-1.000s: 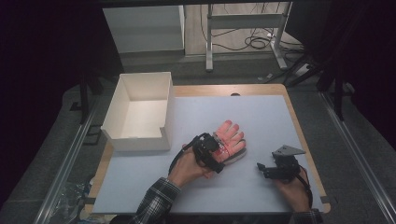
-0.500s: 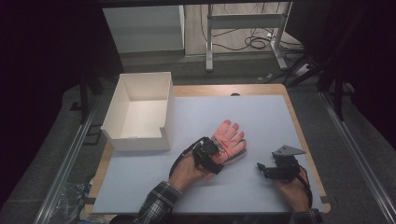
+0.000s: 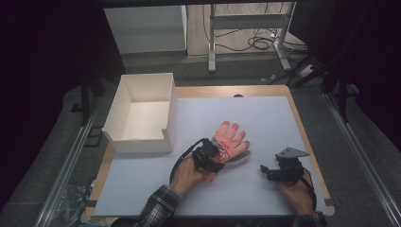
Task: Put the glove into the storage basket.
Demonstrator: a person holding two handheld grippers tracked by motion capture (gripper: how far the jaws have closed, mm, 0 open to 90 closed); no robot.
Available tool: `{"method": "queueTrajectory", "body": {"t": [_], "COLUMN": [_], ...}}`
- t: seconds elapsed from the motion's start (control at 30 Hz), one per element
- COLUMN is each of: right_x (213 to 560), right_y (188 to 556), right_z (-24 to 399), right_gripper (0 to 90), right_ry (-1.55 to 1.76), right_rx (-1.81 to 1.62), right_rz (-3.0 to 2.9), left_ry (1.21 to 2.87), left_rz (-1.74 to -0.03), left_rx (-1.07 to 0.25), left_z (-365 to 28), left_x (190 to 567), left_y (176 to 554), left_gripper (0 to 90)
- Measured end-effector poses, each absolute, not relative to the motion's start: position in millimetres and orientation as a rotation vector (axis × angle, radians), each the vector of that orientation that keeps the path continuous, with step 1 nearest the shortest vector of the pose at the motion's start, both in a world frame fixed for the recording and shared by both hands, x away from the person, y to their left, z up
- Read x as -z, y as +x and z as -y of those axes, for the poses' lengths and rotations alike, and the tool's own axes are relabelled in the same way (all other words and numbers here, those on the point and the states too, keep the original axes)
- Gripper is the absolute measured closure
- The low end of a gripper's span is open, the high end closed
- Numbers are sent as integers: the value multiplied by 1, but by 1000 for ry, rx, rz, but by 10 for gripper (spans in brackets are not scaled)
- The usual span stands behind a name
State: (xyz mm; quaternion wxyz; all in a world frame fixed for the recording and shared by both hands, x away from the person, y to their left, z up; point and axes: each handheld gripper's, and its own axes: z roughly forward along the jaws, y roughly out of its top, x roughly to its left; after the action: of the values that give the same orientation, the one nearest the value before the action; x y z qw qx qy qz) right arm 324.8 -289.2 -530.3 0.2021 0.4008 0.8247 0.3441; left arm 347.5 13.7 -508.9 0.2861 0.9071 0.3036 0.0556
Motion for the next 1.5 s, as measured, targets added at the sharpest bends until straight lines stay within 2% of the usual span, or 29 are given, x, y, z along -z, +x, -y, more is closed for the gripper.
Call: {"method": "queueTrajectory", "body": {"t": [0.43,1.5], "right_x": [530,531], "right_y": [325,325], "right_z": [289,289], "right_gripper": [212,212], "right_ry": [1120,1120], "right_rx": [-962,-965], "right_rz": [-2302,-2301], "left_ry": [2412,2318], "left_rz": [-813,-1008], "left_rx": [-181,-287], "left_z": [-21,-68], "left_x": [484,385], "left_y": [352,395], "left_gripper": [532,524]}}
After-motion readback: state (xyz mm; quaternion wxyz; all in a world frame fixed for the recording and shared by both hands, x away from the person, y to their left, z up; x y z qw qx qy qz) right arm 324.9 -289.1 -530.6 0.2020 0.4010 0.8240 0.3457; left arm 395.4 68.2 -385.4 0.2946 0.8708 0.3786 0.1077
